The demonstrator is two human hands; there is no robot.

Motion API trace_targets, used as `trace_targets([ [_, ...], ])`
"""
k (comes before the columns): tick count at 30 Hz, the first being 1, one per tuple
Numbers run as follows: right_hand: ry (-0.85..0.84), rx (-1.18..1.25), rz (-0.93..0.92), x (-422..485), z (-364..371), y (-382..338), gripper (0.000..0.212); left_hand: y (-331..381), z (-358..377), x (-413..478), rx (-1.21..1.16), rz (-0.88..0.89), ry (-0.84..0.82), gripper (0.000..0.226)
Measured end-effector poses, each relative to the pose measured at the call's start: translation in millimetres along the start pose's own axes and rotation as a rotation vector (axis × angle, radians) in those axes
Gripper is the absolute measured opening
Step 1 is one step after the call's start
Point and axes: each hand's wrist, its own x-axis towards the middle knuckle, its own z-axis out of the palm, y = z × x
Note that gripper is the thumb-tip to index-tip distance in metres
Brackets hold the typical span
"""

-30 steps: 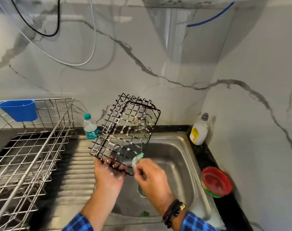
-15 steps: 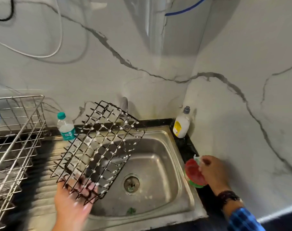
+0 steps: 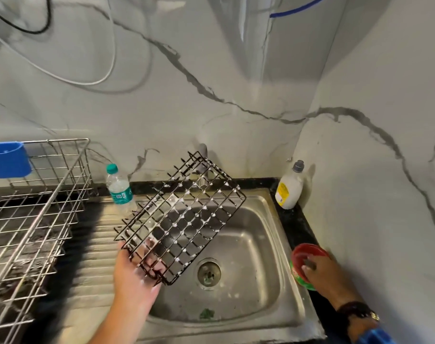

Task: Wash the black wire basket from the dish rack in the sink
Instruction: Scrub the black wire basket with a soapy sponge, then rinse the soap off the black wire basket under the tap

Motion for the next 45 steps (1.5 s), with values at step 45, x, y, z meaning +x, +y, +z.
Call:
trace_targets([
  [45, 0.272, -0.335, -0.424, 62.7, 77.3, -287.6, 0.071, -30.2, 47.6, 235.2, 0.606, -0.308, -0.086, 0.055],
])
